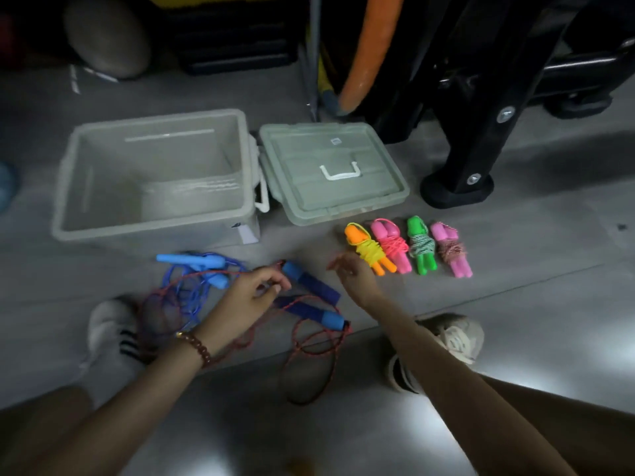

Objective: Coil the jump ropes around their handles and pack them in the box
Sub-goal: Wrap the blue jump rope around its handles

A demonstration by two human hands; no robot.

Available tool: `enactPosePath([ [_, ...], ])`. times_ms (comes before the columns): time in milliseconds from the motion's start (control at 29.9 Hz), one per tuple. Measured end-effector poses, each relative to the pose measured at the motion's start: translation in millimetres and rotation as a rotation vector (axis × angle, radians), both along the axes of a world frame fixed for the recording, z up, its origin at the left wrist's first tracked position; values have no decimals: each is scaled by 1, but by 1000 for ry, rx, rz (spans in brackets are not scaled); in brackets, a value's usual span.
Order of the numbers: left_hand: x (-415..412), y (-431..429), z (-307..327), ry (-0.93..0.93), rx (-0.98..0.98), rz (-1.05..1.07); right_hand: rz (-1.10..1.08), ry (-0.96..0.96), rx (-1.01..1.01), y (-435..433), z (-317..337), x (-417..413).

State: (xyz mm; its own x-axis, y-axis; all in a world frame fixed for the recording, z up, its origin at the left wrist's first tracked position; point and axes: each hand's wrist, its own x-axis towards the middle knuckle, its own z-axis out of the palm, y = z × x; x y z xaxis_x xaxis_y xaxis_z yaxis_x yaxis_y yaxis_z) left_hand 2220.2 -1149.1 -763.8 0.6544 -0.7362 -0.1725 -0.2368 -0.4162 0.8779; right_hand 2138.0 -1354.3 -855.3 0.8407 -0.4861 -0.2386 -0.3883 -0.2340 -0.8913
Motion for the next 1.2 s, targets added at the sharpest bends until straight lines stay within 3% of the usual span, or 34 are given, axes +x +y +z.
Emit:
enactPosePath([
  [134,29,69,2,-36,-25,144,191,22,32,75,-9,62],
  [334,61,147,-35,3,-96,538,438,97,-112,169,-31,149],
  [434,74,167,-47,40,-137,640,472,266,-137,195,-44,179],
  [568,83,175,-50,113,-180,738,481,493,-345,214,-67,179],
  [735,78,176,-49,166,-190,799,574,624,-408,210,-65,145],
  [868,65,174,-45,159,-144,775,601,573,-265,206,-57,124],
  [969,59,178,-50,166,-99,741,482,549,-142,218,-57,127],
  [1102,57,184,-60,182,-89,801,351,580,-148,229,-62,131],
  [1202,58,183,-53,180,-35,783,190,438,106,242,-45,129],
])
